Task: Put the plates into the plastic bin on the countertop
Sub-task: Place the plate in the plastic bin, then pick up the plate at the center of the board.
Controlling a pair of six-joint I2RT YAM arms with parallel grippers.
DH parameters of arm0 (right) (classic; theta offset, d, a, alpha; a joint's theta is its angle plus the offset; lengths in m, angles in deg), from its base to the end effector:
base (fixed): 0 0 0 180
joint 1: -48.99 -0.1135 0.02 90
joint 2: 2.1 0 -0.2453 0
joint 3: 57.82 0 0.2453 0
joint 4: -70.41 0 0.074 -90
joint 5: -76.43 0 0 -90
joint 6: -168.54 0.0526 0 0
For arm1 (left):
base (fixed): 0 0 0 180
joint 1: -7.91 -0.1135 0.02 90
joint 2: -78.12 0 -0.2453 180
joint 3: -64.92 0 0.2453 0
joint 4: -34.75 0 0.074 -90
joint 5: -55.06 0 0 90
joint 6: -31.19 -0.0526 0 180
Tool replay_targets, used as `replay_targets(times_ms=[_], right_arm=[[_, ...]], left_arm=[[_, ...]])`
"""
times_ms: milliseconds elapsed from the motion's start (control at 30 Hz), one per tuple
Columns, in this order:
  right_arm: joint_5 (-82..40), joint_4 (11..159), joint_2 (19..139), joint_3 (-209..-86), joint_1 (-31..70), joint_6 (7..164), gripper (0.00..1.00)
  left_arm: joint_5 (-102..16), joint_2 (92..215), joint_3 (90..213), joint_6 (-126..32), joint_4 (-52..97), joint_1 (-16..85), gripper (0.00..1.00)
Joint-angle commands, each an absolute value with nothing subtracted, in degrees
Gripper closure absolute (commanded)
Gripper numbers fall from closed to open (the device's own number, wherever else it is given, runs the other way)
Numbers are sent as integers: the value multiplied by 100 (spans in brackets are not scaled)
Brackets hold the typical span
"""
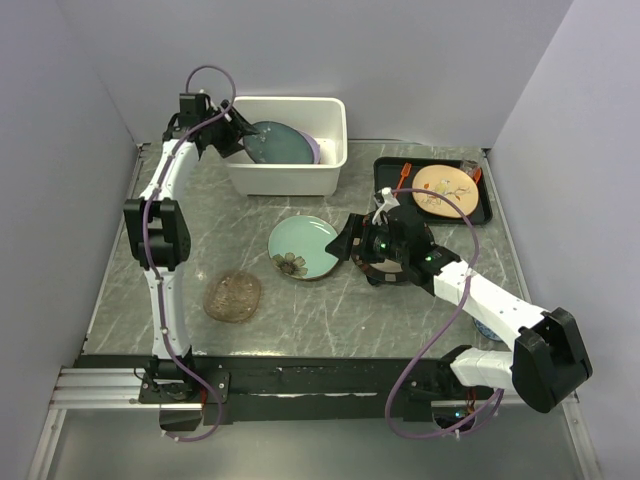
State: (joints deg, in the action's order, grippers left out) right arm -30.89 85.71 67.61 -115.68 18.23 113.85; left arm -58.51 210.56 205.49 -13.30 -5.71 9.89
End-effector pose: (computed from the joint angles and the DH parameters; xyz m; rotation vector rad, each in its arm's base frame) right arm 0.2374 0.1595 0.2365 -0.1158 2.1789 1.0011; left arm 0.5306 -0.0394 0.2639 -0.5839 2.1471 -0.9122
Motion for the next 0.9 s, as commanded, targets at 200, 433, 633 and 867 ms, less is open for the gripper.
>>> replay_targets(times_ms=[200,433,633,867], right_arm=[[-3088,8404,6593,-11530,1788,11405,0],[-2930,8535,6409,-11565,1796,11396,0],[-2379,8808,6189,-11583,1805,11527,0],[-1744,9203,5767,-11443,2025,11659,0]], left_arm=[[-5349,20134,21109,-1803,-752,967,13],[-5769,19432,20644,-1996,-437,1028,11],[-5902,18397,19391,-2269,-245,1431,10],[-5981,17647,18130,-2321,144,2354,10]])
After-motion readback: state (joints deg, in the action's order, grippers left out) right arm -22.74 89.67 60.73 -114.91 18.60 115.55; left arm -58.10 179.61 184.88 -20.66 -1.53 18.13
